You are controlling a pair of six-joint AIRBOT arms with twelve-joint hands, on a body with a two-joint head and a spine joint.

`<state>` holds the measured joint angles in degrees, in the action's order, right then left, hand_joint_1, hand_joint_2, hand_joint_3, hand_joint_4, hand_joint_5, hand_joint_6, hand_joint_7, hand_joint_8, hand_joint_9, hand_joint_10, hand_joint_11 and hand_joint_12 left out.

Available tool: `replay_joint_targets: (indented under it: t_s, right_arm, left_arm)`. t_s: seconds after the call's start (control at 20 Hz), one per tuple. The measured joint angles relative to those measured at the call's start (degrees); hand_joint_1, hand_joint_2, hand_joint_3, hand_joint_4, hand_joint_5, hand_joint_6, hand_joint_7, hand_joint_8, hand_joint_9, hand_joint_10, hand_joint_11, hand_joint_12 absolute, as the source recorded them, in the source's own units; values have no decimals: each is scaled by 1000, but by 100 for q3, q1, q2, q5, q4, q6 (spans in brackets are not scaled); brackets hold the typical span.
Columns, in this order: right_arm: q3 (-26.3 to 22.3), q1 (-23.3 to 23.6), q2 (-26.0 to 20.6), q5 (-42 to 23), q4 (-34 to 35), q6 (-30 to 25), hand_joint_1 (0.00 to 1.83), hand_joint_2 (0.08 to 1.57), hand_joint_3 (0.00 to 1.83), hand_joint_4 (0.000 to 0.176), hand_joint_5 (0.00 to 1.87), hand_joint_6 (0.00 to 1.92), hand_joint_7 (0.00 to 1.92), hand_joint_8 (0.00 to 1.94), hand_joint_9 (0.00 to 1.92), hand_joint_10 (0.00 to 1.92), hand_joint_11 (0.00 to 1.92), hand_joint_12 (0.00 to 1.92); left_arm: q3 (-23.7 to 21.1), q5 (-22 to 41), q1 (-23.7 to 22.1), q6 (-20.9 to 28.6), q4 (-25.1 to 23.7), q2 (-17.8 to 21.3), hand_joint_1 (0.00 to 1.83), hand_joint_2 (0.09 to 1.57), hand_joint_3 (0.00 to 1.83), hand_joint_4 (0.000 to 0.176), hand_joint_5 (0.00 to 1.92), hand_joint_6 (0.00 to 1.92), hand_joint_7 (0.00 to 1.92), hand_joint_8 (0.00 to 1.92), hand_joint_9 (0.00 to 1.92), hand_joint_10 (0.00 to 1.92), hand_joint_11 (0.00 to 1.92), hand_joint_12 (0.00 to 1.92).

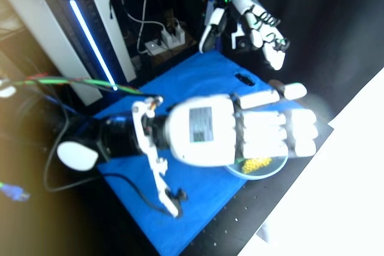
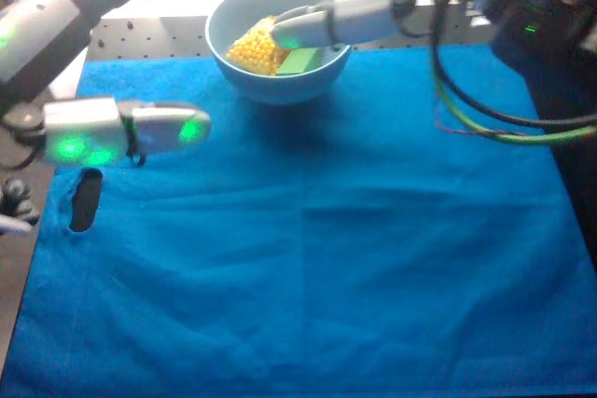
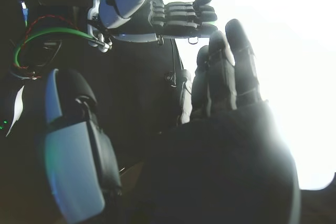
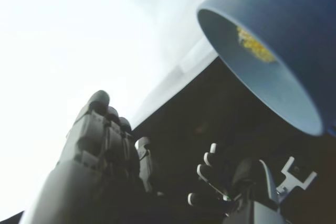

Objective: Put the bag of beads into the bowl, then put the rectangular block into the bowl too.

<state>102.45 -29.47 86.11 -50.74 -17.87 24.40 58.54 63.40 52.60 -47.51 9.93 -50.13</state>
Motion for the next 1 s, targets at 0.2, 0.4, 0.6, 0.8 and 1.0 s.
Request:
replay_joint_targets:
  t_s: [0.2, 0.4, 0.6, 0.8, 1.0]
  right_arm:
    - [-931, -850, -1049, -1117, 833, 9, 476, 867, 0, 176, 0, 0, 0, 0, 0, 0, 0, 0]
    - [-2076, -1947, -1954, -2251, 1685, 24, 607, 954, 27, 176, 0, 0, 0, 0, 0, 0, 39, 18]
    - [-2979, -2970, -2439, -3392, 2267, 24, 584, 938, 0, 176, 0, 0, 0, 0, 0, 0, 0, 0]
    - [-3331, -3753, -2459, -3980, 3117, 26, 582, 929, 3, 176, 1, 0, 1, 0, 0, 0, 0, 0]
    - [-3464, -3904, -2483, -4236, 3357, 26, 565, 953, 9, 176, 0, 0, 0, 0, 0, 0, 0, 0]
  left_arm:
    - [-334, 822, 503, -2, 297, 337, 763, 990, 6, 176, 3, 0, 163, 3, 260, 5, 0, 766]
    - [-730, 1526, 1134, -2, 271, 540, 634, 926, 0, 176, 0, 0, 193, 2, 292, 6, 0, 1014]
    - [-994, 2225, 1773, 0, 612, 675, 456, 928, 2, 145, 0, 0, 68, 0, 197, 0, 0, 1088]
    - [-1069, 2505, 1834, -4, 627, 638, 314, 1061, 14, 146, 0, 0, 49, 0, 203, 2, 0, 1006]
    - [-1154, 2677, 2050, 11, 695, 584, 365, 1122, 0, 176, 0, 0, 12, 6, 153, 3, 0, 642]
